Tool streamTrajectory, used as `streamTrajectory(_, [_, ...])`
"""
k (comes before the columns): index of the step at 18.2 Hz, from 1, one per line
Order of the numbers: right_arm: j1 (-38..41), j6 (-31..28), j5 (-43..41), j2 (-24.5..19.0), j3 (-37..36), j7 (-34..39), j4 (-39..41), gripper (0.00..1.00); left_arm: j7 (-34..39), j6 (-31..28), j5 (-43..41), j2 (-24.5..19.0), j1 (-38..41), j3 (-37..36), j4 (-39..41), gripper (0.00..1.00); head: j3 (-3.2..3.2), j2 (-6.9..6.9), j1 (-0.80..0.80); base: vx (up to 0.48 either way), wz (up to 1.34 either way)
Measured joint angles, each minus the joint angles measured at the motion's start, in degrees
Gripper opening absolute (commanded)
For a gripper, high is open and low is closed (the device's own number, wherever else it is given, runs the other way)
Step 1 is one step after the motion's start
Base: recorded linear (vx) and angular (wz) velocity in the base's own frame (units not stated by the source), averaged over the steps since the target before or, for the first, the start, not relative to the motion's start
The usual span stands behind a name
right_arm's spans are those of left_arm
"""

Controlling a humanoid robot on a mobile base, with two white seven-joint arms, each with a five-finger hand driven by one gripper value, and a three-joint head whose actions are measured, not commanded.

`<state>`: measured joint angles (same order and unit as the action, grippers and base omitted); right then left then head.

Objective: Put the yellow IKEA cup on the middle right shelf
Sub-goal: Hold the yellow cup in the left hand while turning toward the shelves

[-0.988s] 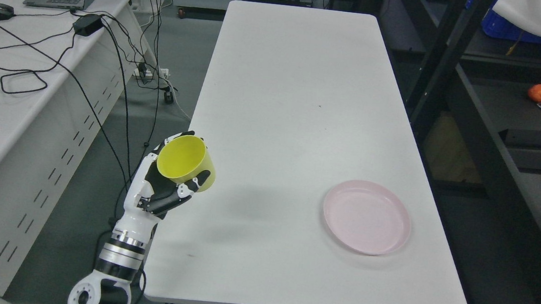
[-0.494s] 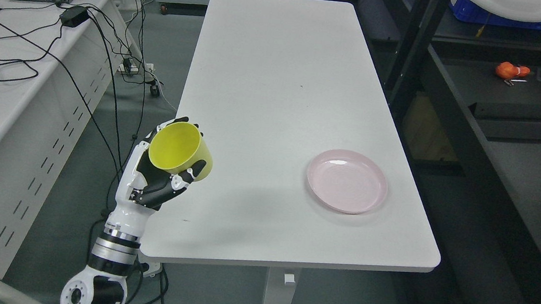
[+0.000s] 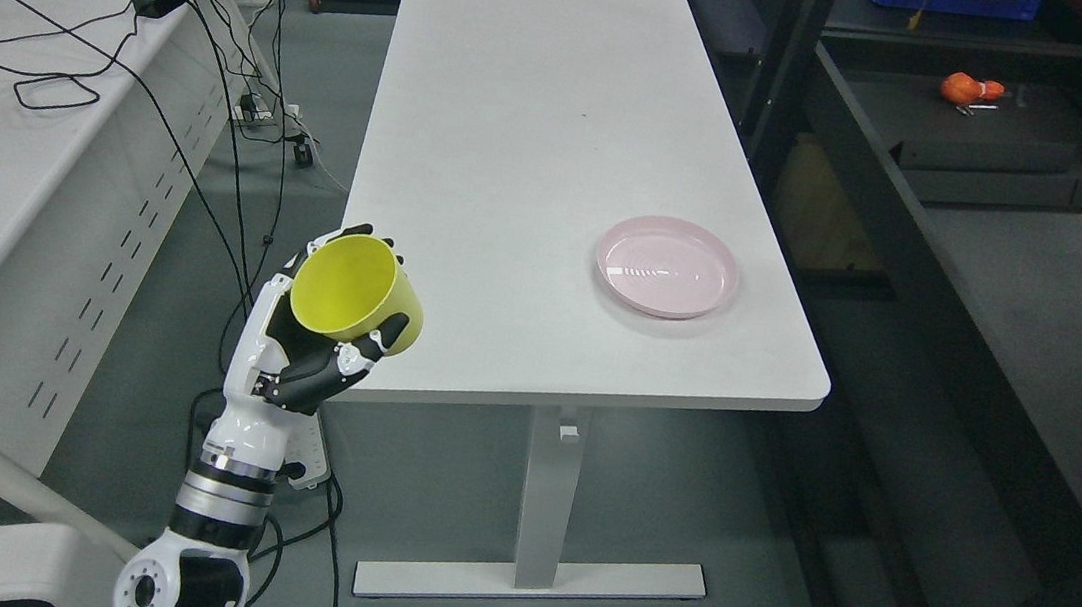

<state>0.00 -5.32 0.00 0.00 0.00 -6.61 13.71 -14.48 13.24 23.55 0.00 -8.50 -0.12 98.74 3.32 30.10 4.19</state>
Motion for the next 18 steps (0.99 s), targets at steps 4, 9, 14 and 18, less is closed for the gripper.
streamTrajectory(4, [0.0, 0.0, 0.0, 0.0, 0.0, 0.14, 0.0, 0.99, 0.0, -0.07, 0.01, 0.0, 0.1, 0.05, 0.38, 0.01, 0.0, 0.0, 0.0, -0.313, -0.35])
streamTrajectory(9, [0.0, 0.0, 0.0, 0.0, 0.0, 0.15, -0.01, 0.99, 0.0, -0.11, 0.01, 0.0, 0.23, -0.45, 0.67, 0.01, 0.0, 0.0, 0.0, -0.24, -0.83])
streamTrajectory(14, [0.01, 0.0, 0.0, 0.0, 0.0, -0.04, 0.0, 0.99, 0.0, -0.08, 0.01, 0.0, 0.32, -1.81, 0.76, 0.01, 0.0, 0.0, 0.0, -0.156, -1.1])
streamTrajectory(18, [0.01, 0.0, 0.0, 0.0, 0.0, -0.08, 0.0, 0.99, 0.0, 0.18, 0.01, 0.0, 0.53, -3.11, 0.74, 0.01, 0.0, 0.0, 0.0, -0.07, -1.15])
